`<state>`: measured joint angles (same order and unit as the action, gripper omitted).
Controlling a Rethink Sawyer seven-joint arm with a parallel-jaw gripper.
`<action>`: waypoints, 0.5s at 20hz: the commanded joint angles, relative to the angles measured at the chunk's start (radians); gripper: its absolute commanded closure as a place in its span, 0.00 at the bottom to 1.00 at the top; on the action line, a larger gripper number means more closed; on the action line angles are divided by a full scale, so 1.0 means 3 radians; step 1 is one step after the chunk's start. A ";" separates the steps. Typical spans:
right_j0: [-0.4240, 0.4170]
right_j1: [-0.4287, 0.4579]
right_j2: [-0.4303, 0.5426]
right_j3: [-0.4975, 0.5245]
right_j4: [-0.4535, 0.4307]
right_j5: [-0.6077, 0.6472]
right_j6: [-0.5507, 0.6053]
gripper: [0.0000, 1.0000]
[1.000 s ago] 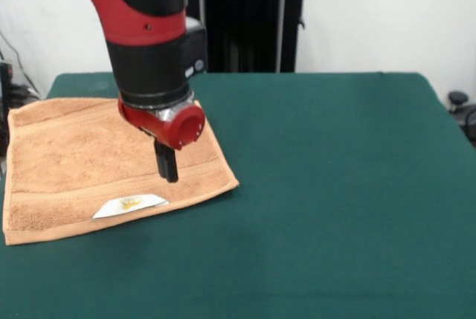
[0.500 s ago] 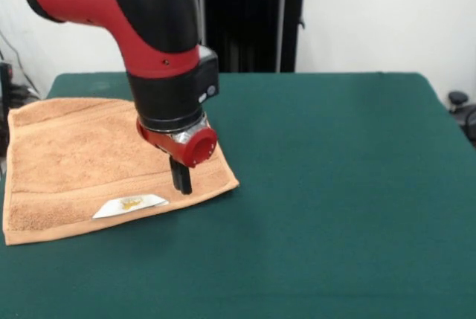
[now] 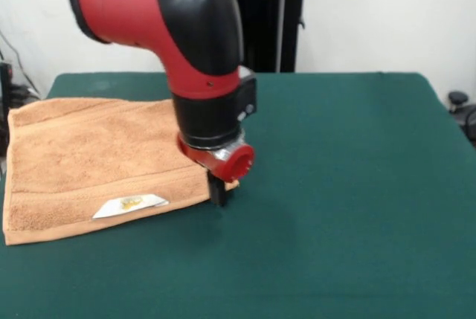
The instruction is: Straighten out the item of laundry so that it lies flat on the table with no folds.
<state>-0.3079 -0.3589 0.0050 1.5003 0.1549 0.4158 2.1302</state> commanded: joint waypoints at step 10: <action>0.0427 0.0563 0.0002 -0.0005 0.0682 -0.0351 0.0926 1.00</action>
<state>-0.2304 -0.3153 -0.0490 1.4892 0.2807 0.3974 2.1316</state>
